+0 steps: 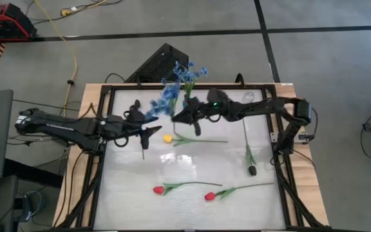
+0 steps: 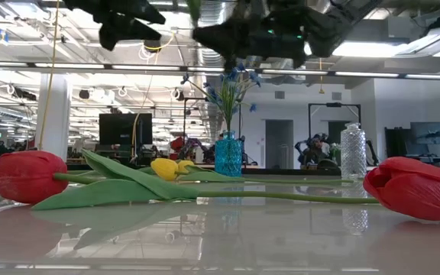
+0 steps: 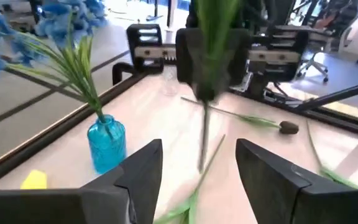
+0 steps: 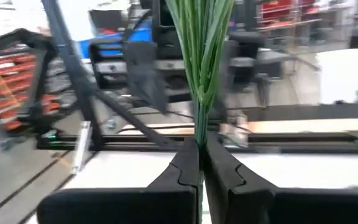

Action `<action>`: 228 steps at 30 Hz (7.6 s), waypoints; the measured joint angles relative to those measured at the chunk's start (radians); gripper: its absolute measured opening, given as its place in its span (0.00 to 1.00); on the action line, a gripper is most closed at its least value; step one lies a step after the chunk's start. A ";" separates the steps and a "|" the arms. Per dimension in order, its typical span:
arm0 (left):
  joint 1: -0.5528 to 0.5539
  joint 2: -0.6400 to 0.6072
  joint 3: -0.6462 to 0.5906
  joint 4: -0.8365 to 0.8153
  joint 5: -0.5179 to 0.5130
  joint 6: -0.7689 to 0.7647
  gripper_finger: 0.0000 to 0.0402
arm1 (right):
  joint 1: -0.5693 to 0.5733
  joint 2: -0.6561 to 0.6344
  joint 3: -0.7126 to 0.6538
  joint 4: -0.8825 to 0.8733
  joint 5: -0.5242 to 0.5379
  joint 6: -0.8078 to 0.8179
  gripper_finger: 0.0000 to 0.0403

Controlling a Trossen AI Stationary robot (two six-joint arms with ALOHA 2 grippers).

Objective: Sort flowers into vase by color
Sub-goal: Put the blue flowers into the blue vase, then put the bottom black flower into the blue vase

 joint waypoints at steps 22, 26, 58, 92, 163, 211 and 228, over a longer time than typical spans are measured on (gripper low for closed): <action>0.000 -0.043 -0.247 0.088 -0.126 -0.078 0.49 | -0.096 0.004 -0.407 0.640 0.535 -0.101 0.07; 0.000 -0.042 -0.262 0.094 -0.090 -0.125 0.49 | -0.118 0.103 -0.389 0.724 0.562 -0.080 0.08; 0.000 -0.045 -0.262 0.120 -0.074 -0.131 0.49 | -0.143 0.186 -0.303 0.457 0.551 -0.034 0.29; 0.001 0.116 -0.376 0.251 -0.154 -0.118 0.49 | 0.055 -0.439 -0.111 -1.271 0.528 -0.180 0.61; 0.000 0.279 -0.405 0.515 -0.079 -0.026 0.49 | 0.344 -0.188 -0.055 -1.896 0.449 -1.122 0.04; 0.000 0.278 -0.405 0.522 -0.020 -0.033 0.49 | -0.234 -0.193 -0.507 0.566 0.347 -0.198 0.04; 0.000 0.278 -0.405 0.522 -0.026 -0.033 0.49 | -0.229 -0.195 -0.501 0.515 0.428 -0.121 0.04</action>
